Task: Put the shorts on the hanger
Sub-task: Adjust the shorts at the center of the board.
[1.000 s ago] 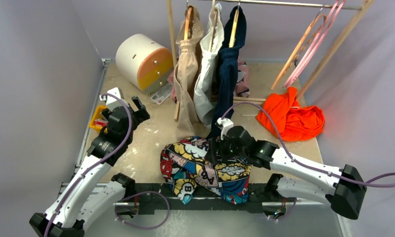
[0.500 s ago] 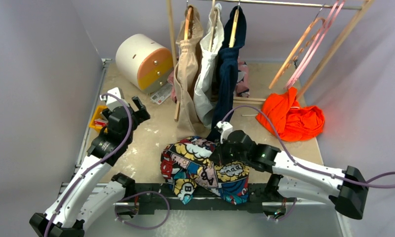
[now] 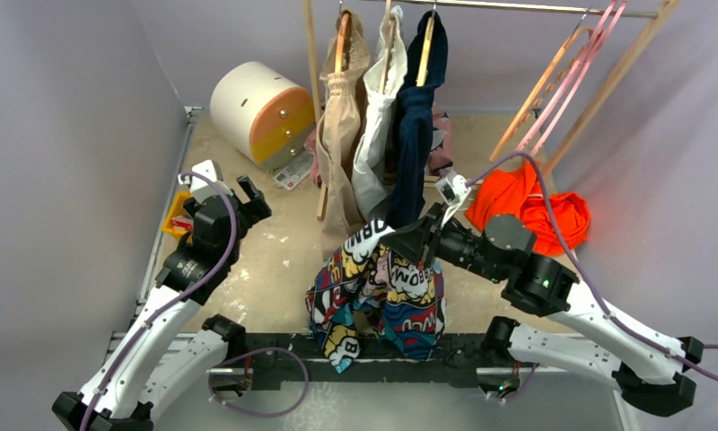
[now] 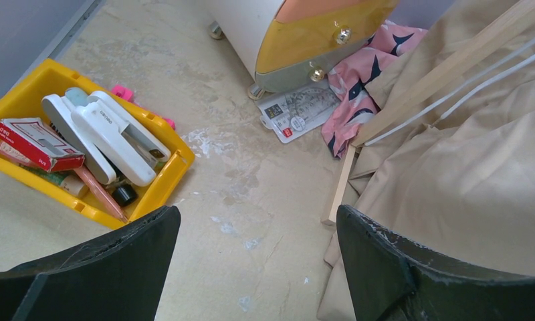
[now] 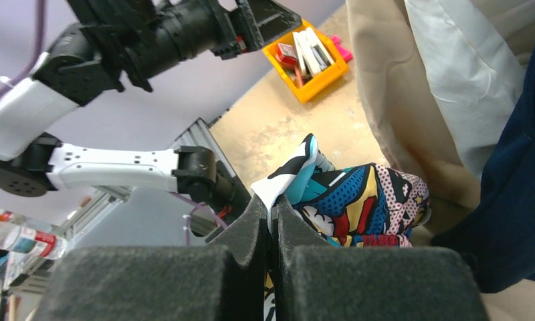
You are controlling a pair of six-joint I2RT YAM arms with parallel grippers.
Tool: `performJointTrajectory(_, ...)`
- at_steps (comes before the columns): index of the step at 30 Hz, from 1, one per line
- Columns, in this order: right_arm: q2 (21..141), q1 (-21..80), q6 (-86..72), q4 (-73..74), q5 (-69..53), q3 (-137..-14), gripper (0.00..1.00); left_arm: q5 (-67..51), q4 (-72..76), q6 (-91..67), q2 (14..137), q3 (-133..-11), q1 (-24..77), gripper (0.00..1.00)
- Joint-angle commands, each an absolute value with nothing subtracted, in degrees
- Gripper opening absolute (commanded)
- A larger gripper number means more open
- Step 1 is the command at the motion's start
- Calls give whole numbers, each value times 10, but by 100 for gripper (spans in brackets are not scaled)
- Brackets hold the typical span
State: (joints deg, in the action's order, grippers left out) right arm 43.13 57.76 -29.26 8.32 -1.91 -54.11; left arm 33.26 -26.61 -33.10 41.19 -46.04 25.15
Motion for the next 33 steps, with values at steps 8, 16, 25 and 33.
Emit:
performJointTrajectory(8, 455, 580, -248, 76, -3, -506, 0, 331, -246, -313, 408, -458, 253, 86)
performJointTrajectory(16, 474, 582, -242, 70, -134, -457, 0, 327, -245, -312, 407, -458, 252, 86)
performJointTrajectory(25, 527, 671, -237, 77, -155, -431, 0, 326, -244, -312, 408, -458, 252, 86)
performJointTrajectory(33, 662, 832, -237, 38, -63, -459, 0, 325, -244, -312, 412, -458, 252, 86)
